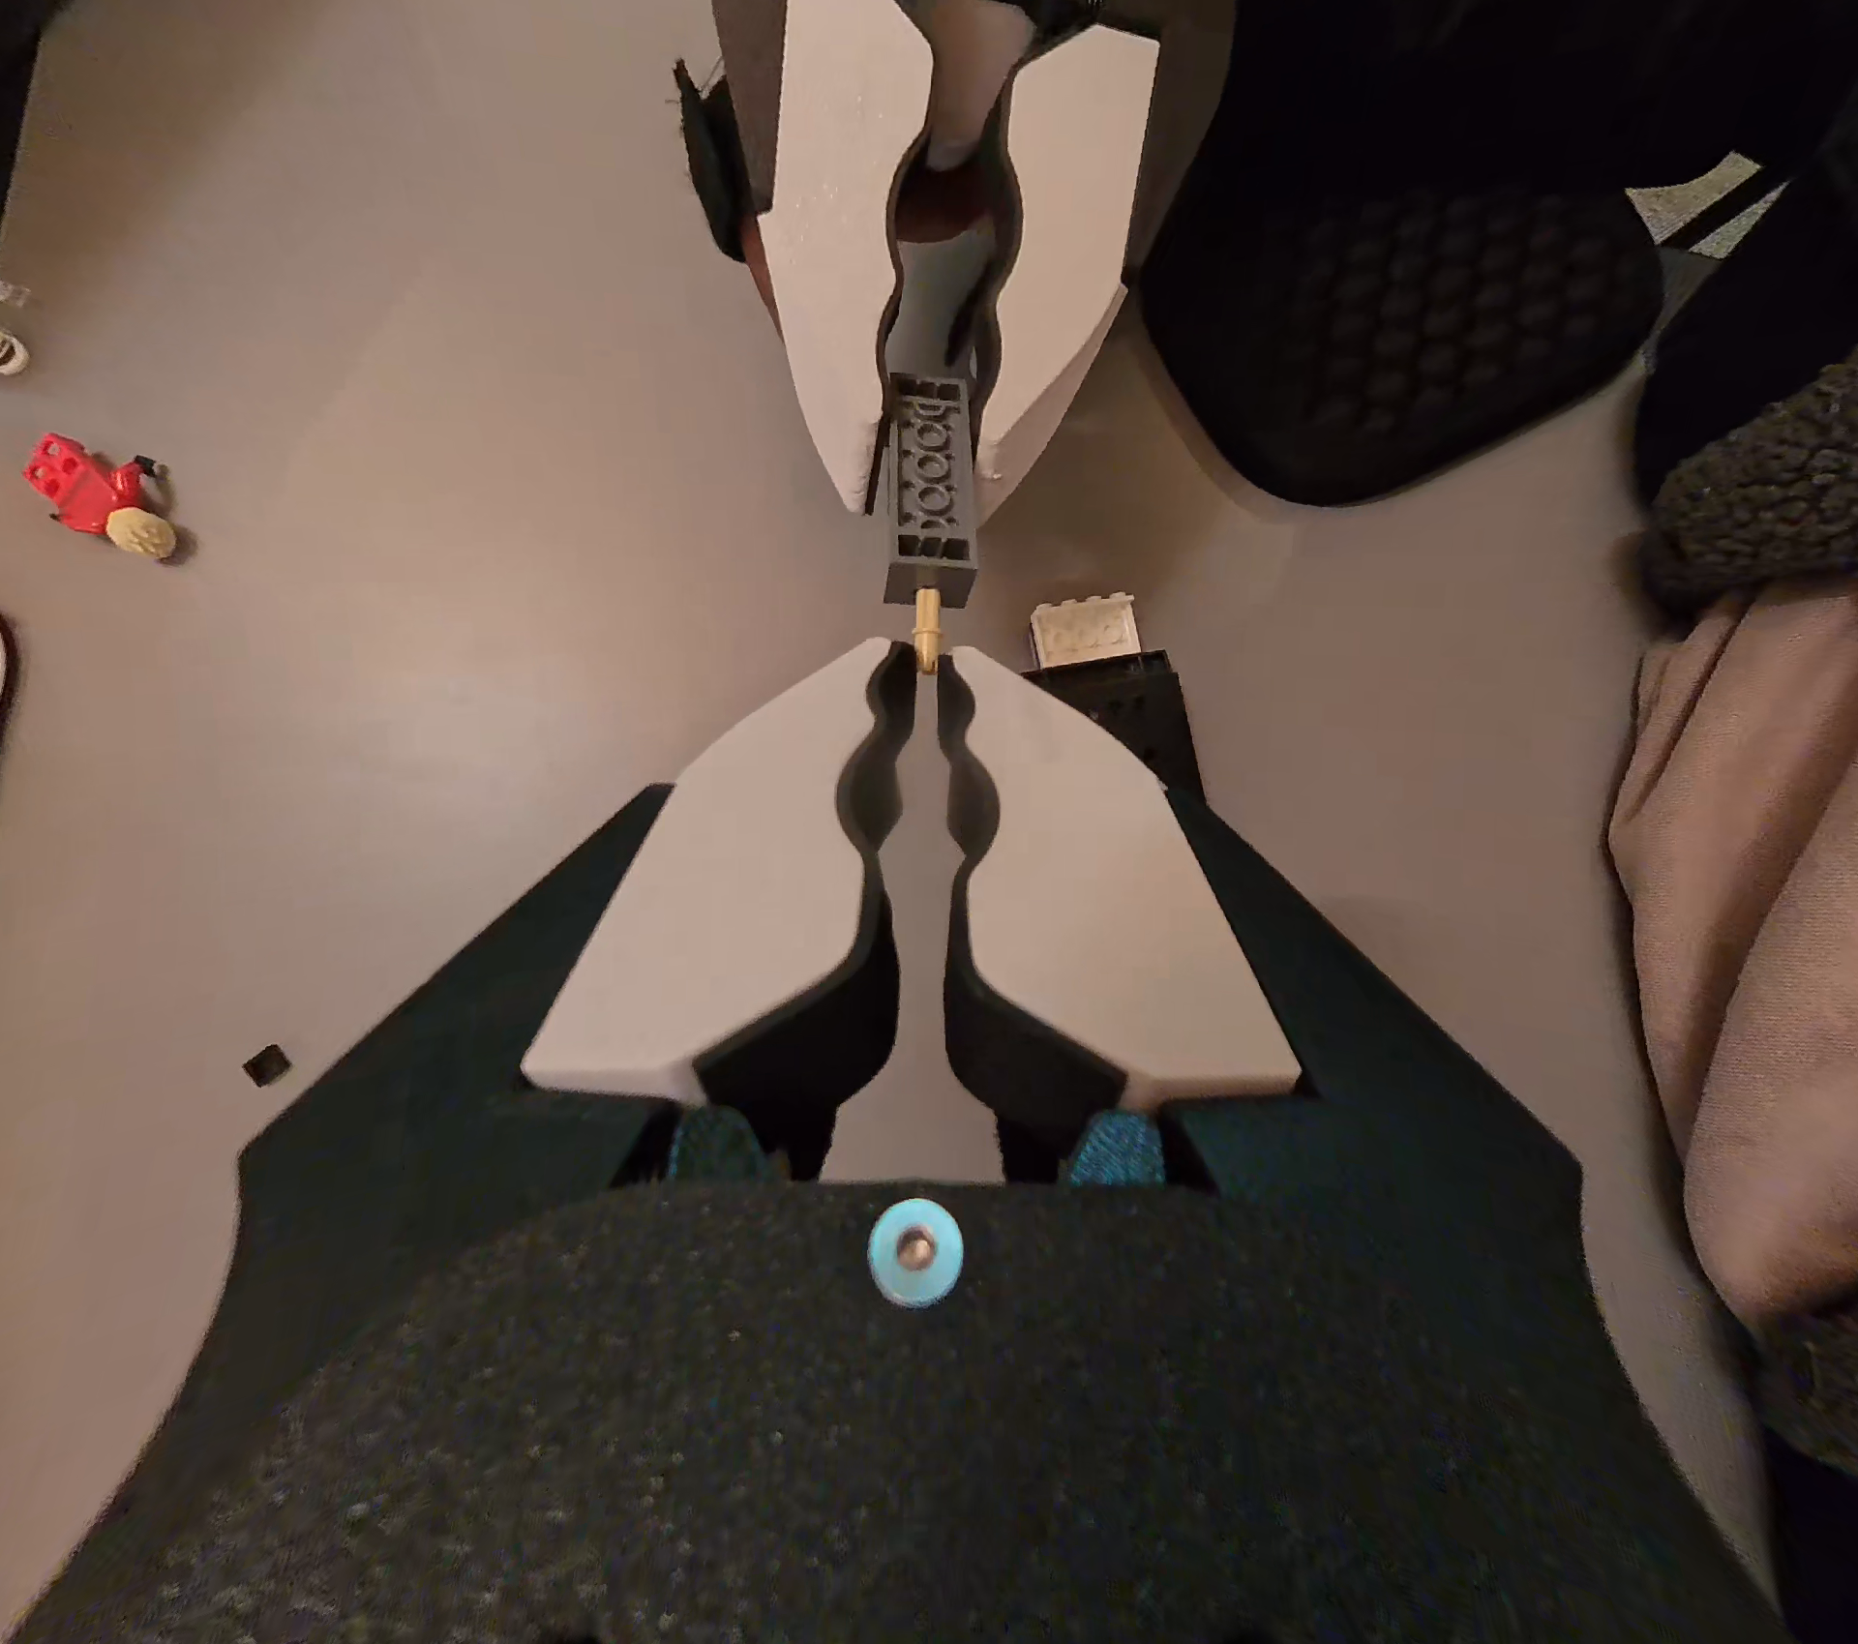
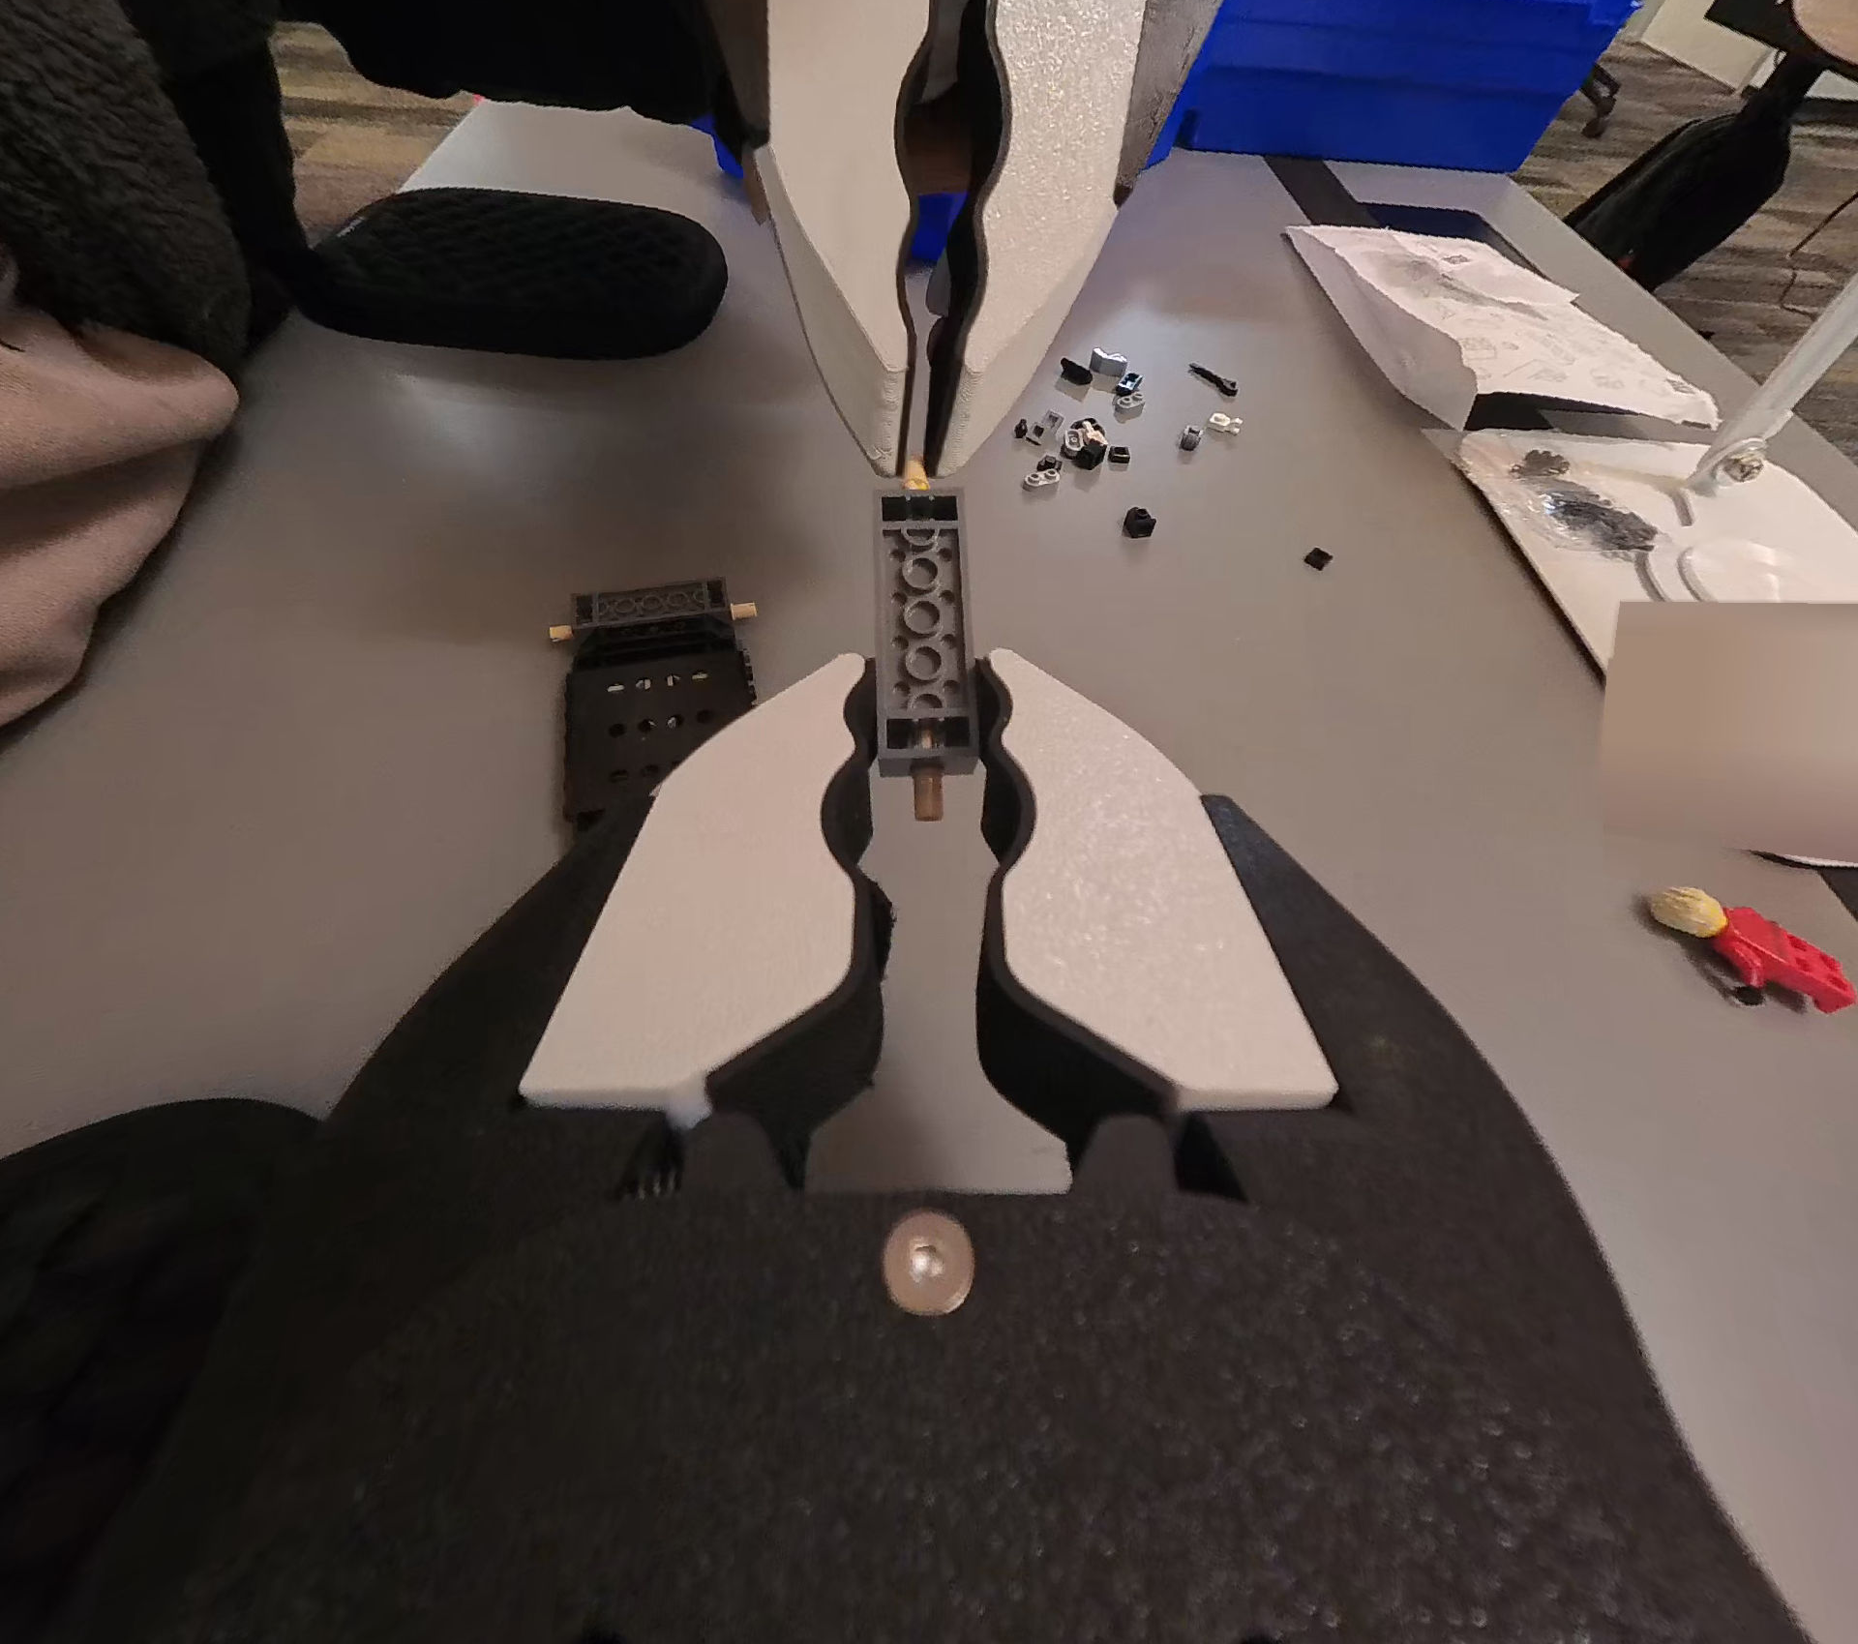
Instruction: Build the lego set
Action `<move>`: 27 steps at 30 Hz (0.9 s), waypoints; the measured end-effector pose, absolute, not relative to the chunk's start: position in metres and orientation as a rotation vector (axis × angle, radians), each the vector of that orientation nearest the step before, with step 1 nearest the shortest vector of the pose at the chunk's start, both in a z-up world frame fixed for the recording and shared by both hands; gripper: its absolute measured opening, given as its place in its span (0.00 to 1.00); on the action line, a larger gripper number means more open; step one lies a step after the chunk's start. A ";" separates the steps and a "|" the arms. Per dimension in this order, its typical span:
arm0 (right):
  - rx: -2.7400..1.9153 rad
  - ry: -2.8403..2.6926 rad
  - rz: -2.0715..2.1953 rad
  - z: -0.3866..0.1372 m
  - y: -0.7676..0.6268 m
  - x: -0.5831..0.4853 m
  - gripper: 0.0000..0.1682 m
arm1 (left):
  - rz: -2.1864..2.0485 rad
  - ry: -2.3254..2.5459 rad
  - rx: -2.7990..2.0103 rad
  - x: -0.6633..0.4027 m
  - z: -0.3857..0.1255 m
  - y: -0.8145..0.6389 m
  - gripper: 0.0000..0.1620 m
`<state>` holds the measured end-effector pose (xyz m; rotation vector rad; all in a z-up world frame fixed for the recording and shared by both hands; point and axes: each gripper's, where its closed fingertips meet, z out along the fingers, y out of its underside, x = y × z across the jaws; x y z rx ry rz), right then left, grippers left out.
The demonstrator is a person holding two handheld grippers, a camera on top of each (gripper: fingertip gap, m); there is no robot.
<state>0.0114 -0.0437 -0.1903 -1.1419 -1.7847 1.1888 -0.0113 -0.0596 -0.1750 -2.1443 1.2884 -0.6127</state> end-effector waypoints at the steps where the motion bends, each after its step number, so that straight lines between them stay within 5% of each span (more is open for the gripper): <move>1: -1.142 -1.788 1.183 -0.191 -0.044 0.011 0.10 | -0.611 1.288 -2.150 -0.011 -0.175 -0.060 0.03; 27: -0.940 -1.853 0.852 -0.193 -0.057 -0.001 0.10 | -1.125 0.957 -2.296 -0.018 -0.182 -0.078 0.02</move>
